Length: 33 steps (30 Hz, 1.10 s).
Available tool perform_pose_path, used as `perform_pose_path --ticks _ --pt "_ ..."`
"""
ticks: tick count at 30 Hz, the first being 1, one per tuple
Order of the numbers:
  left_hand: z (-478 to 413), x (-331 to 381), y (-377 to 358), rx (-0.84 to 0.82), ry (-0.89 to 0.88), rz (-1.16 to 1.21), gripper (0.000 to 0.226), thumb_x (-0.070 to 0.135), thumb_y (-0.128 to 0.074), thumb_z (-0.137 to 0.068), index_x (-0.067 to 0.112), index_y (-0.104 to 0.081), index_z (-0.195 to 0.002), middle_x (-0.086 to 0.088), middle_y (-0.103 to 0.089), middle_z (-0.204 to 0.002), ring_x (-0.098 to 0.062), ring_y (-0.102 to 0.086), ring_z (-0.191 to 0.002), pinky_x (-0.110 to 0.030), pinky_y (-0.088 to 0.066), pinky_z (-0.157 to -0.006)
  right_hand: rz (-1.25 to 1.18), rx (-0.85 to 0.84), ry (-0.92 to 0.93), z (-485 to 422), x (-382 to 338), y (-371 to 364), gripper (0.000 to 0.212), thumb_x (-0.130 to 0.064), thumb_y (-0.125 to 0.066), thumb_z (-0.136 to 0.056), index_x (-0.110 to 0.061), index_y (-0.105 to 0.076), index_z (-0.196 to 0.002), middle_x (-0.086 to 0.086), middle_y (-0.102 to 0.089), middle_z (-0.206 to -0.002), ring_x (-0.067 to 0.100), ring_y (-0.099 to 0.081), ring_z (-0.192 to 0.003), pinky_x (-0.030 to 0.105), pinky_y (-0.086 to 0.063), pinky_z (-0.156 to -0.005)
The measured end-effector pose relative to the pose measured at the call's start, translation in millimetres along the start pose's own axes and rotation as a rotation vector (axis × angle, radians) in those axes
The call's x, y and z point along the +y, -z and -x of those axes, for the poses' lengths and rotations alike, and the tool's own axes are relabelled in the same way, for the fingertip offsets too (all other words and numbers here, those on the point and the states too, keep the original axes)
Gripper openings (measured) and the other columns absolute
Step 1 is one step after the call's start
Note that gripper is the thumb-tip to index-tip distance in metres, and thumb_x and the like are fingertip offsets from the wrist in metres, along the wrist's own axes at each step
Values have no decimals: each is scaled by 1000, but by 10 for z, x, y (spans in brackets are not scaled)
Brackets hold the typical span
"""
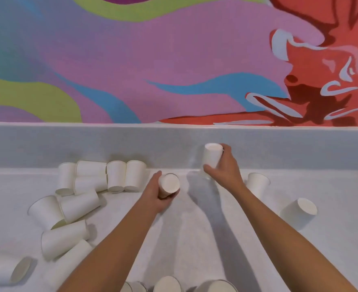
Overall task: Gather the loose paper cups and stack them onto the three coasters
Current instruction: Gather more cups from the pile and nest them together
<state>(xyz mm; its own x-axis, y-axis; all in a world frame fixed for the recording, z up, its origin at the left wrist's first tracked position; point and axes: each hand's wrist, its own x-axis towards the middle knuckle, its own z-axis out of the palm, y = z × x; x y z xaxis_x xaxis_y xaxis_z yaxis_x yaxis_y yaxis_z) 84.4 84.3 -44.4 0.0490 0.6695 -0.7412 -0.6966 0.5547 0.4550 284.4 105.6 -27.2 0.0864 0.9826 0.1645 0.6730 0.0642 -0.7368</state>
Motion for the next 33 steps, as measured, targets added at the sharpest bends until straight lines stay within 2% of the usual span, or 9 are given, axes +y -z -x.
perform_pose_path --ticks 2,5,10,14,19,22,27,30,33 --pt "25 65 -57 -8 -21 -3 20 29 -63 -91 12 -55 -96 -12 -59 -89 -26 -56 -79 -43 -57 -67 -258 7 76 120 -408 50 78 -22 -78 -74 -22 -29 -135 -1 -48 -125 19 -53 -106 30 -50 -85" --pt "99 107 -121 10 -70 -39 17 26 -63 -90 11 -57 -91 -12 -61 -92 -25 -59 -79 -40 -57 -64 -349 9 242 332 -821 56 87 -24 -81 -72 -27 -25 -139 -16 -38 -128 8 -47 -112 17 -47 -89" --pt "308 75 -178 -22 -89 -59 22 27 -66 -87 10 -57 -96 -14 -63 -91 -26 -62 -79 -38 -54 -71 -226 -14 371 570 -943 -63 91 -39 -78 -68 -29 -25 -140 -9 -38 -143 5 -44 -119 26 -47 -99" --pt "440 56 -200 -50 -50 -103 27 29 -64 -87 10 -59 -106 -11 -65 -94 -24 -63 -82 -37 -53 -71 -144 -35 390 658 -922 -102 91 -42 -79 -69 -30 -25 -143 -9 -38 -146 5 -44 -120 15 -39 -98" --pt "521 35 -233 -63 -10 -161 33 27 -61 -88 10 -59 -116 -11 -65 -94 -26 -64 -81 -38 -53 -51 -50 -17 351 698 -876 -105 86 -41 -79 -72 -28 -29 -141 -4 -43 -144 16 -51 -122 29 -44 -99" --pt "548 -3 -216 -38 34 -261 29 24 -61 -89 3 -55 -107 -20 -61 -100 -35 -63 -91 -46 -57 -73 -56 -35 283 683 -791 -49 77 -41 -74 -78 -29 -30 -139 -5 -45 -140 13 -51 -118 30 -47 -96" --pt "362 -48 -81 -86 83 -400 27 9 -56 -92 0 -51 -116 -20 -53 -125 -39 -46 -124 -53 -44 -99 -142 -260 93 566 -487 210 51 -41 -50 -96 -26 -30 -140 1 -49 -135 20 -53 -113 31 -46 -92" --pt "284 -136 -143 -142 106 -371 30 14 -42 -98 2 -47 -125 -20 -49 -134 -38 -46 -122 -53 -44 -93 -29 -365 42 546 -299 233 52 -48 -37 -98 -25 -27 -144 -1 -45 -139 23 -50 -120 30 -41 -97" --pt "215 -185 -247 -125 94 -330 32 17 -34 -102 5 -44 -131 -19 -46 -138 -38 -44 -126 -52 -44 -86 -172 -343 -9 521 -124 142 59 -62 -28 -92 -27 -39 -138 -3 -47 -140 19 -46 -124 39 -35 -110"
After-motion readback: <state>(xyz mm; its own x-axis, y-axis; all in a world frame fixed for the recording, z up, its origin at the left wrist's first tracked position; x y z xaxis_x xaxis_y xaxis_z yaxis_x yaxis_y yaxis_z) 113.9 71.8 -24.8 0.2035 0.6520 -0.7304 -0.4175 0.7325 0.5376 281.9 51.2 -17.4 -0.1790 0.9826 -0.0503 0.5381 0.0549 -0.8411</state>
